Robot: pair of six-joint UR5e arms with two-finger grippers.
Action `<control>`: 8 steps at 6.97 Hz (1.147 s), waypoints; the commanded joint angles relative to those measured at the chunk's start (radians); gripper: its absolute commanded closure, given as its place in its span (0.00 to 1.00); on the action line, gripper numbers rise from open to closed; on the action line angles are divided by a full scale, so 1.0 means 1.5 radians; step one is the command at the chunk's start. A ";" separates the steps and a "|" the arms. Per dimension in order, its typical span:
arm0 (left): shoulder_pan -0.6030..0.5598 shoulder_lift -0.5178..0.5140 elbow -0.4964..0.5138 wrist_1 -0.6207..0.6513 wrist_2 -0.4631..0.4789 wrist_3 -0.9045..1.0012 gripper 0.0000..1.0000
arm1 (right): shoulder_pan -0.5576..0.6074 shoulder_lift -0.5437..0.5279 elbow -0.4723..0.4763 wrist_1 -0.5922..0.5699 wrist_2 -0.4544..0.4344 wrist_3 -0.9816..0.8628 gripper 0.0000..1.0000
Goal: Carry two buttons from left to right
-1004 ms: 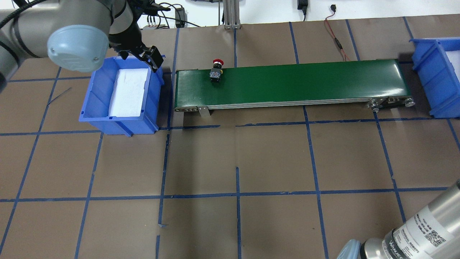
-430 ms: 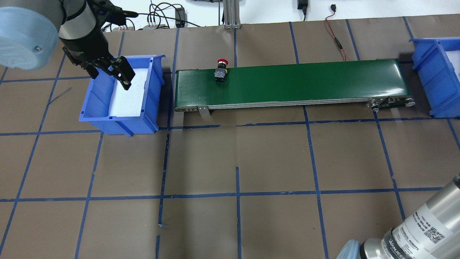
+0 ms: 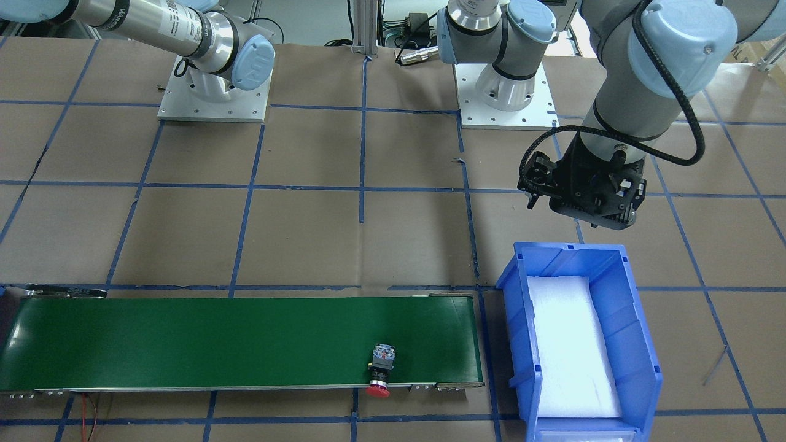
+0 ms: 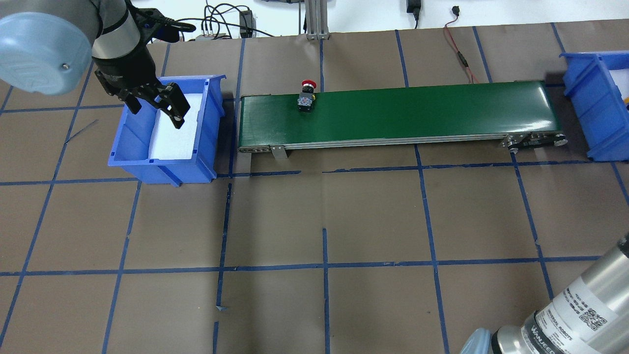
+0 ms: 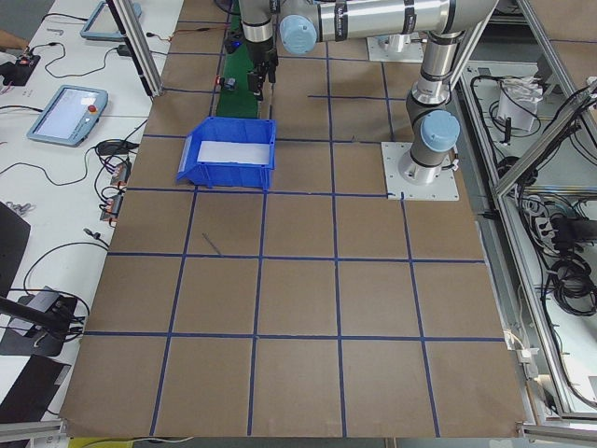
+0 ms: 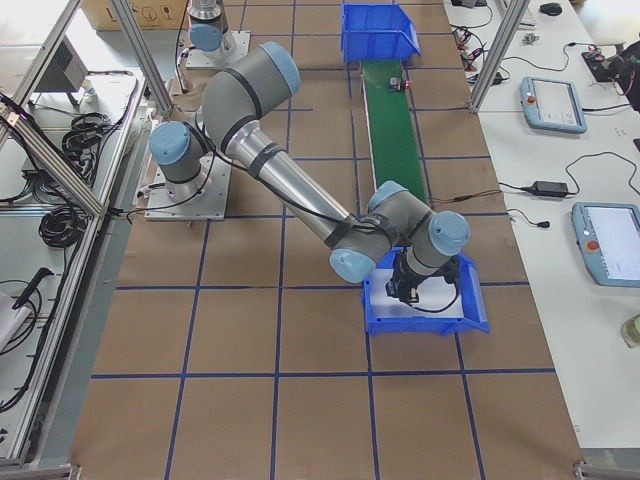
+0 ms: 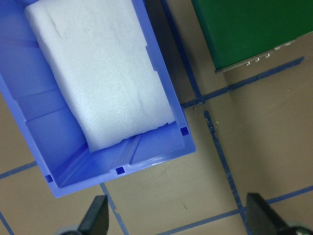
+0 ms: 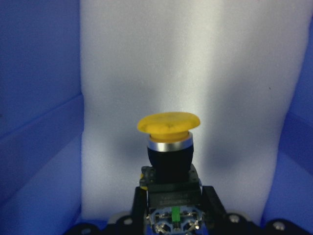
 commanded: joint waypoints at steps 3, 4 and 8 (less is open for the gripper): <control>0.002 -0.004 -0.002 0.001 0.043 -0.017 0.00 | 0.002 0.005 0.000 0.000 0.005 0.000 0.61; 0.002 -0.004 0.000 0.002 0.043 -0.071 0.00 | 0.002 0.005 0.000 0.000 0.005 0.000 0.61; 0.004 -0.006 0.008 0.010 0.042 -0.159 0.00 | 0.000 0.004 0.000 0.000 0.005 -0.001 0.61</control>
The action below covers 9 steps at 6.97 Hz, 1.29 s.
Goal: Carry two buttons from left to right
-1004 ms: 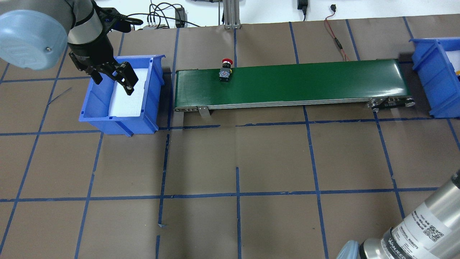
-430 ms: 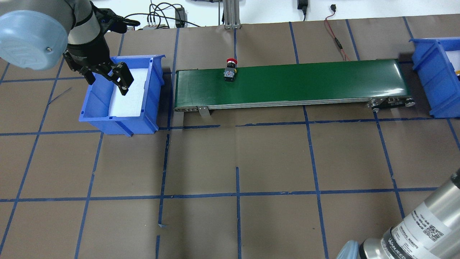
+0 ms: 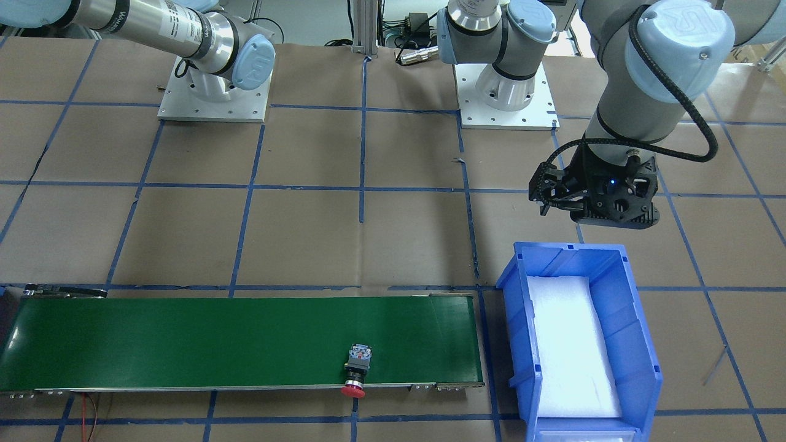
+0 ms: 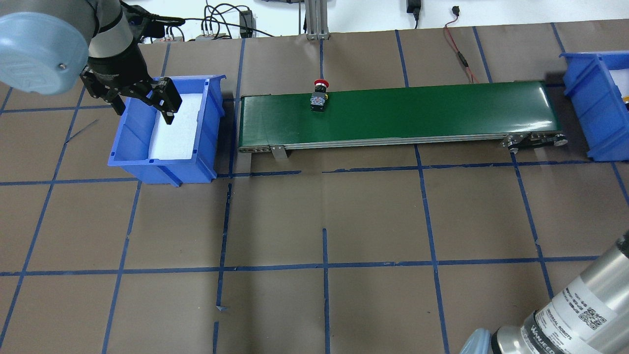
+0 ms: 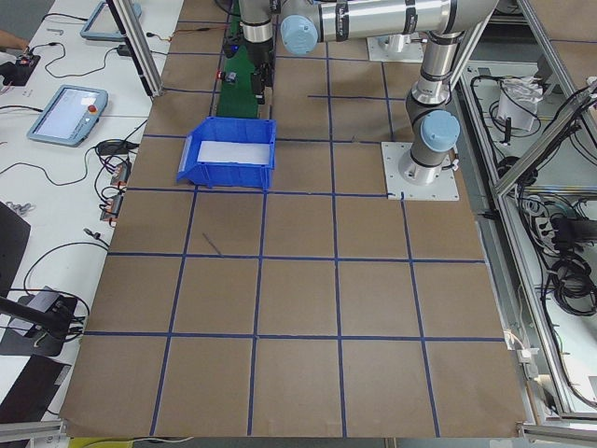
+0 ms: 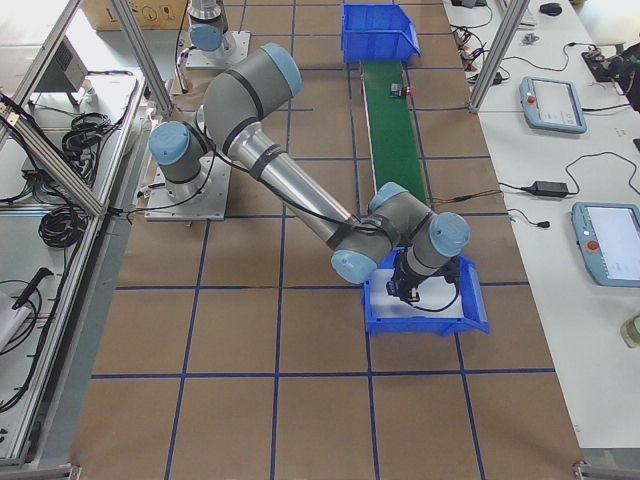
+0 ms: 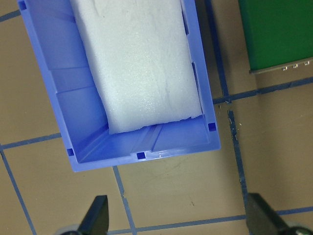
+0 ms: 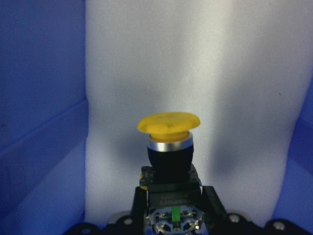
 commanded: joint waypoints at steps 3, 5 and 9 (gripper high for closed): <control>0.002 0.001 0.012 0.001 0.002 -0.017 0.00 | -0.005 0.002 0.000 0.000 0.000 0.000 0.59; 0.002 0.004 0.009 -0.002 0.002 -0.017 0.00 | -0.005 0.002 0.000 0.000 0.000 0.000 0.54; 0.003 0.008 0.007 -0.003 0.002 -0.017 0.00 | -0.007 0.001 0.000 0.002 0.001 0.000 0.42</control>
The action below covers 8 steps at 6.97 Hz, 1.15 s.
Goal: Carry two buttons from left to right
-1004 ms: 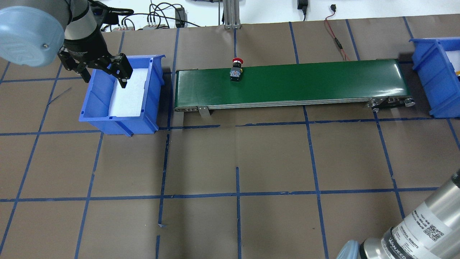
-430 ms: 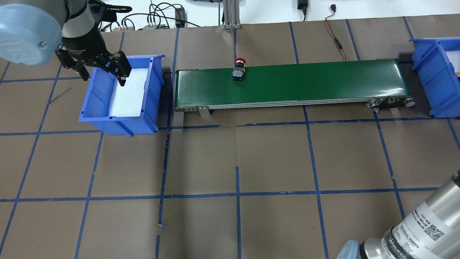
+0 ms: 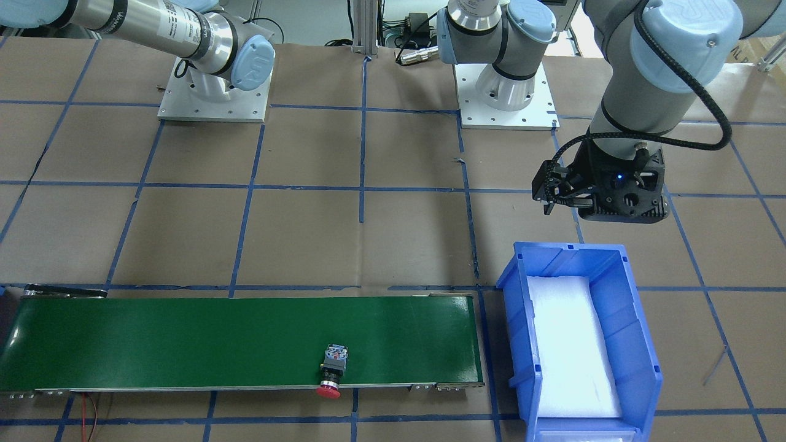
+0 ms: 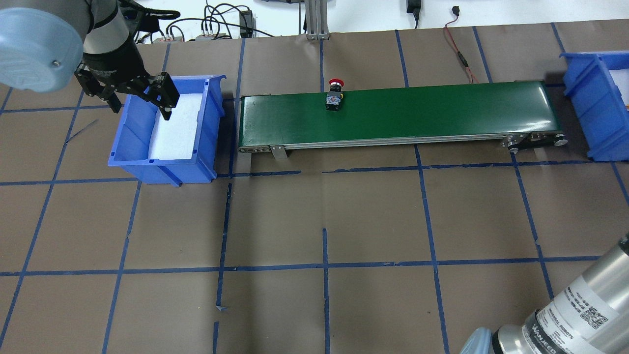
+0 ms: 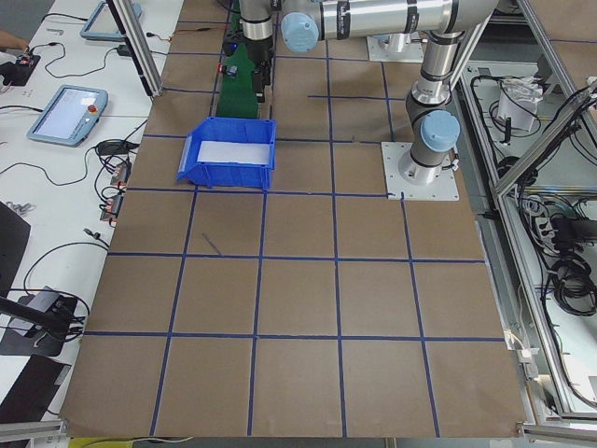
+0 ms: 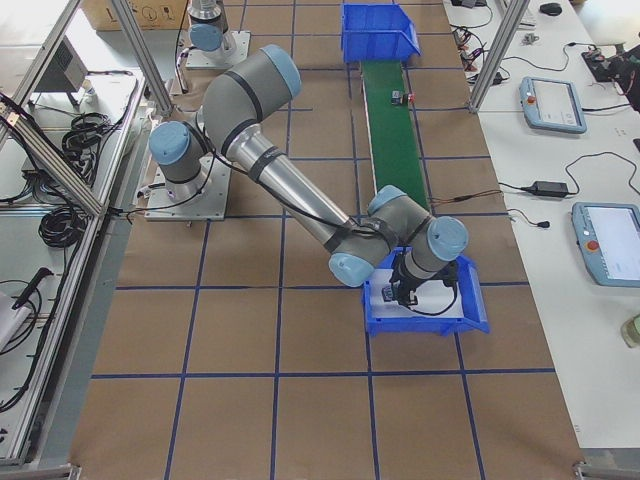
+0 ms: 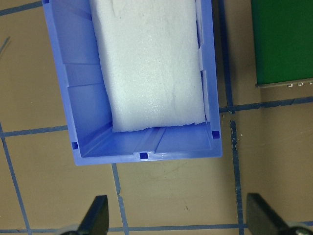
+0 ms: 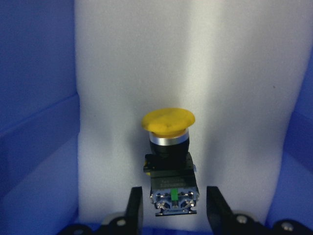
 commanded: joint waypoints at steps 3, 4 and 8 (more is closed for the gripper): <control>0.004 0.004 0.000 -0.002 0.000 0.004 0.00 | 0.003 -0.019 -0.002 0.004 0.015 -0.001 0.42; 0.003 0.004 0.002 -0.001 0.000 0.003 0.00 | 0.008 -0.036 -0.010 0.008 0.031 -0.006 0.42; 0.004 0.008 -0.007 0.000 0.000 0.004 0.00 | 0.073 -0.070 -0.010 0.035 0.057 -0.037 0.30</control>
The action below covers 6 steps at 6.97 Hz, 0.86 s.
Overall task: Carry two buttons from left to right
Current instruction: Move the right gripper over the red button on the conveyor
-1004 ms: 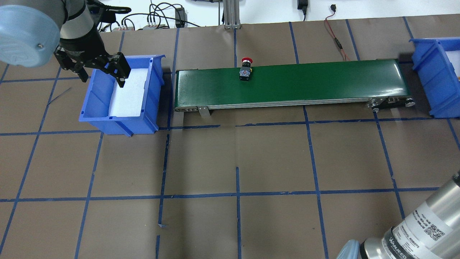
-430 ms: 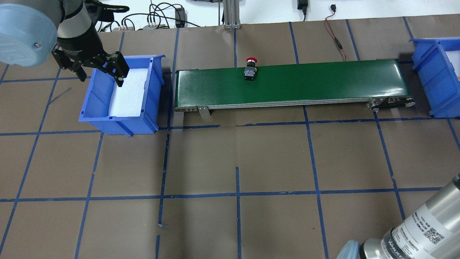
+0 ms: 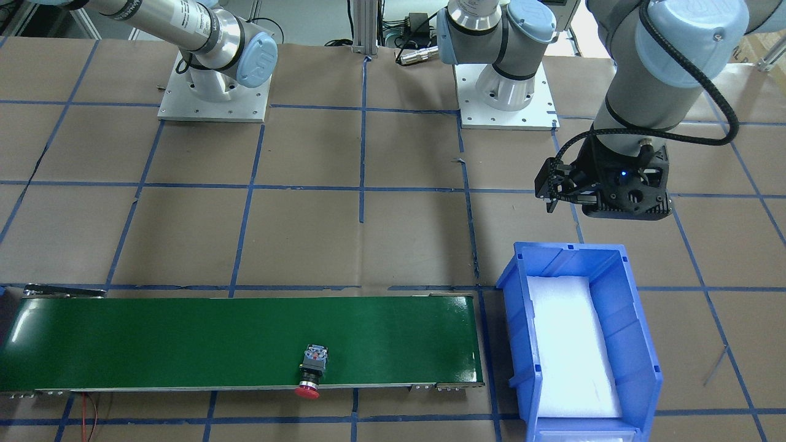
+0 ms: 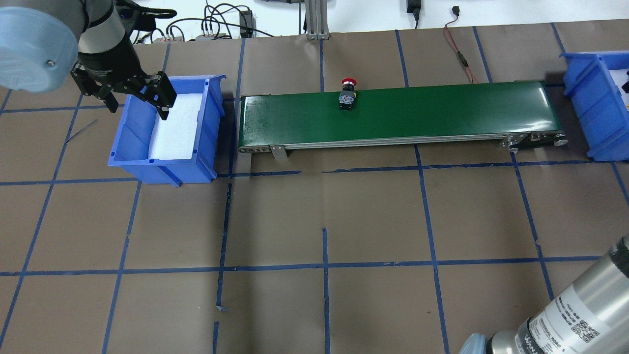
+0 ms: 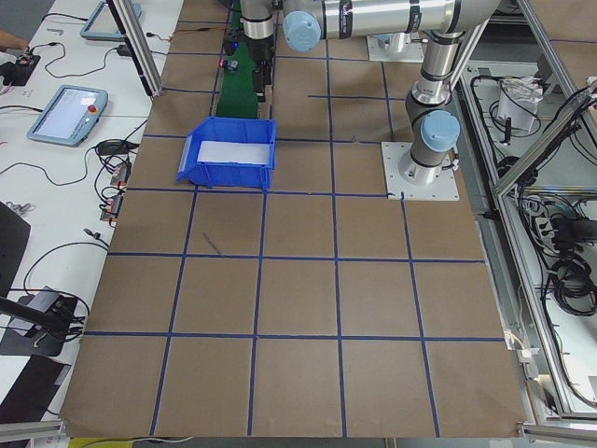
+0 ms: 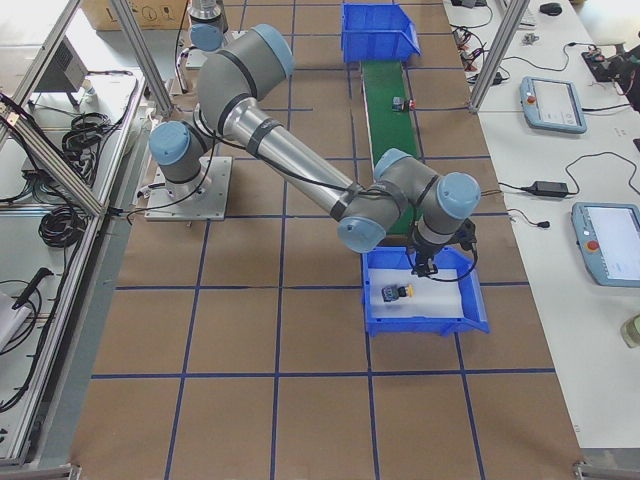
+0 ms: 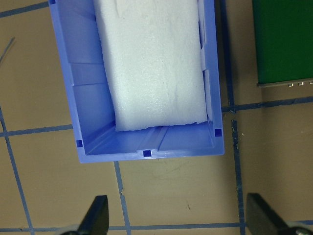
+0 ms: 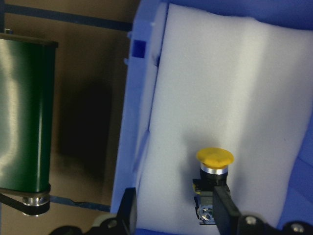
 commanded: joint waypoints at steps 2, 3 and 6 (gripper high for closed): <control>0.001 0.001 0.000 0.001 -0.001 0.000 0.00 | 0.095 -0.053 0.012 0.065 0.016 0.009 0.15; 0.001 0.000 0.000 0.001 -0.001 0.001 0.00 | 0.134 -0.073 0.018 0.073 0.019 0.071 0.15; 0.002 0.000 -0.001 0.001 -0.002 0.001 0.00 | 0.242 -0.120 0.089 0.034 0.022 0.279 0.15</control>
